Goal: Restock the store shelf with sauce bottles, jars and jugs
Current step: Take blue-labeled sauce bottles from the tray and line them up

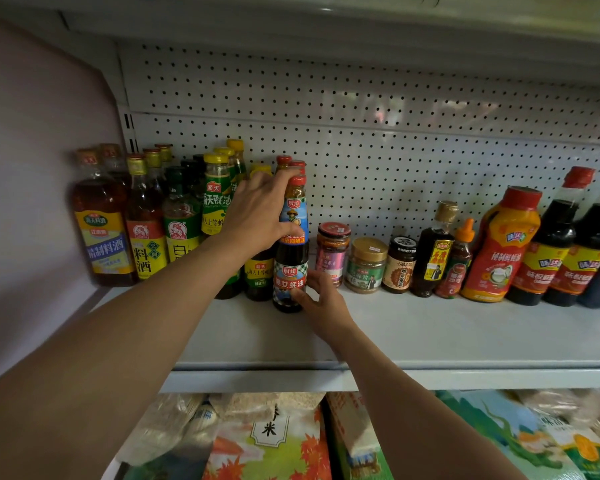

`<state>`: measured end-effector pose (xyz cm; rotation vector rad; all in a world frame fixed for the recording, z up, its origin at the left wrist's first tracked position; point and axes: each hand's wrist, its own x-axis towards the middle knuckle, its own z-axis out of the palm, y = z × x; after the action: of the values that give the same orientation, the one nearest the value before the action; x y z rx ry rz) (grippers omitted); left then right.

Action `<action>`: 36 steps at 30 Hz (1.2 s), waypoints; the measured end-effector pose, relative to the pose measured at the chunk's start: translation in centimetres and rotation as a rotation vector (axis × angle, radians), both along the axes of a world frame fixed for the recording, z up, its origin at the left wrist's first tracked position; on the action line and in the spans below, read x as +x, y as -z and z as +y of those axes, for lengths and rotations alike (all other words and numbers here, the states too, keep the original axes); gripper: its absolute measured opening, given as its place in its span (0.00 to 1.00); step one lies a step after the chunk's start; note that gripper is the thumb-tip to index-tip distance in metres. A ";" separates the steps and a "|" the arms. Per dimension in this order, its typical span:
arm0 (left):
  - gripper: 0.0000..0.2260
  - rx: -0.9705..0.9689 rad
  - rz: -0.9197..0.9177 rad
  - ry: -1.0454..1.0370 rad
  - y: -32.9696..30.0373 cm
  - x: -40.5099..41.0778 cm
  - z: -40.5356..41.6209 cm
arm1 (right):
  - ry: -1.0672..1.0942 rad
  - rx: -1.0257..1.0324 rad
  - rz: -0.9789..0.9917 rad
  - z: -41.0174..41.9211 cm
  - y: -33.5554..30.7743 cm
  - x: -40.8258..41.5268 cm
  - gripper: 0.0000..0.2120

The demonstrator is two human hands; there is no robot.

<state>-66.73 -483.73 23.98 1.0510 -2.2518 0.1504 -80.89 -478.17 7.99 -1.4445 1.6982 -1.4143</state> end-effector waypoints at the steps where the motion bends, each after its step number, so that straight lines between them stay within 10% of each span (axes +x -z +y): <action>1: 0.45 -0.006 0.000 -0.005 0.0 -0.1 0.0 | 0.002 -0.002 0.002 -0.1 0.0 0.0 0.22; 26: 0.47 -0.174 -0.051 -0.105 0.6 -0.9 -0.3 | 0.034 0.033 0.076 -1.3 0.6 0.3 0.24; 36: 0.41 0.043 0.448 -0.111 13.4 2.2 2.8 | 0.297 -0.236 -0.066 0.1 -0.9 -0.7 0.06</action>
<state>-64.50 -480.95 10.56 1.1073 -1.8018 -0.0814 -81.58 -478.06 8.84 -1.2826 1.8083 -1.8538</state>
